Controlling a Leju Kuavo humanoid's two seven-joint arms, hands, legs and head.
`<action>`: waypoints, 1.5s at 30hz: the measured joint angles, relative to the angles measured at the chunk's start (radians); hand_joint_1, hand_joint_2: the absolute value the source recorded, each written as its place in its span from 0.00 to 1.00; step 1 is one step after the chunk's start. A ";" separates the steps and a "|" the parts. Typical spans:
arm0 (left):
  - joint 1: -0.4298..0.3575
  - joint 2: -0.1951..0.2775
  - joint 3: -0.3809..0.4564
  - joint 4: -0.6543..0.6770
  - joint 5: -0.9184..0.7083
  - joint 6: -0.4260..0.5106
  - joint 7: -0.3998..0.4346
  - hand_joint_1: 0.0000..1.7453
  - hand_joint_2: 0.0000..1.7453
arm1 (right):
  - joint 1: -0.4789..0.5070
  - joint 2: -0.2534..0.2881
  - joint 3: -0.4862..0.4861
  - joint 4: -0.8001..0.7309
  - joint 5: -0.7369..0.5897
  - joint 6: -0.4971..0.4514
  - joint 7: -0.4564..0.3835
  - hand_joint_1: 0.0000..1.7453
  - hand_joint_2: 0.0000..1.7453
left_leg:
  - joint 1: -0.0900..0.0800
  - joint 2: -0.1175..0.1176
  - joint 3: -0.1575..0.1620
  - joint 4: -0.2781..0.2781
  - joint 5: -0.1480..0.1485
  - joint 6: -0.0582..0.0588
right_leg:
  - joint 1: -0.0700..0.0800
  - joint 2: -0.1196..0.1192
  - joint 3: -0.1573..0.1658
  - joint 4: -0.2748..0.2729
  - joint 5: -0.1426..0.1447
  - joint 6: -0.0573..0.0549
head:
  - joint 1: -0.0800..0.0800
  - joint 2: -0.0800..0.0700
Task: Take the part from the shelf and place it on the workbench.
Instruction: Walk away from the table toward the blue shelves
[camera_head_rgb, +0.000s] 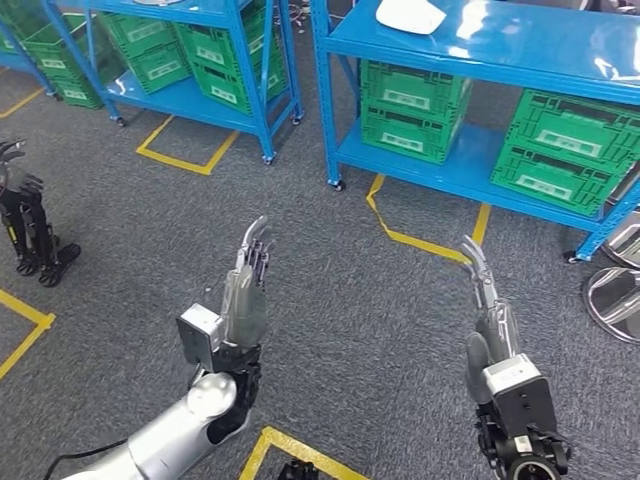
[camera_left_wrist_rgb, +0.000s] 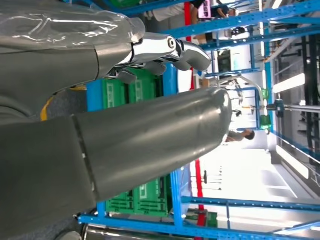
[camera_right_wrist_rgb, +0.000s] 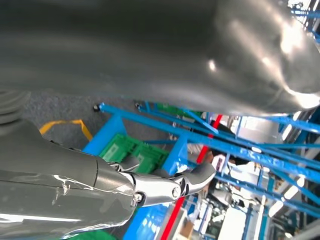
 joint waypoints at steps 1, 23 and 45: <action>0.000 0.001 0.000 0.000 0.000 0.000 0.000 0.00 0.00 | 0.001 0.000 0.000 0.000 0.000 0.000 0.000 0.00 0.00 | -0.014 -0.003 0.004 -0.063 0.033 0.016 | 0.003 0.004 0.018 -0.005 -0.011 -0.002 | -0.002 0.000; 0.002 0.005 0.000 -0.004 0.000 0.010 0.003 0.00 0.00 | 0.002 0.006 -0.001 0.005 0.002 0.015 0.008 0.00 0.00 | -0.028 -0.037 0.277 -0.311 0.099 0.040 | -0.006 -0.022 -0.070 -0.018 0.075 0.006 | 0.024 0.000; 0.010 0.004 0.000 -0.008 -0.001 -0.002 0.000 0.00 0.00 | -0.006 0.009 0.000 0.005 0.006 0.003 0.010 0.00 0.00 | -0.018 -0.011 0.235 -0.327 0.131 0.071 | 0.003 -0.027 -0.099 0.257 -0.139 0.030 | 0.021 0.000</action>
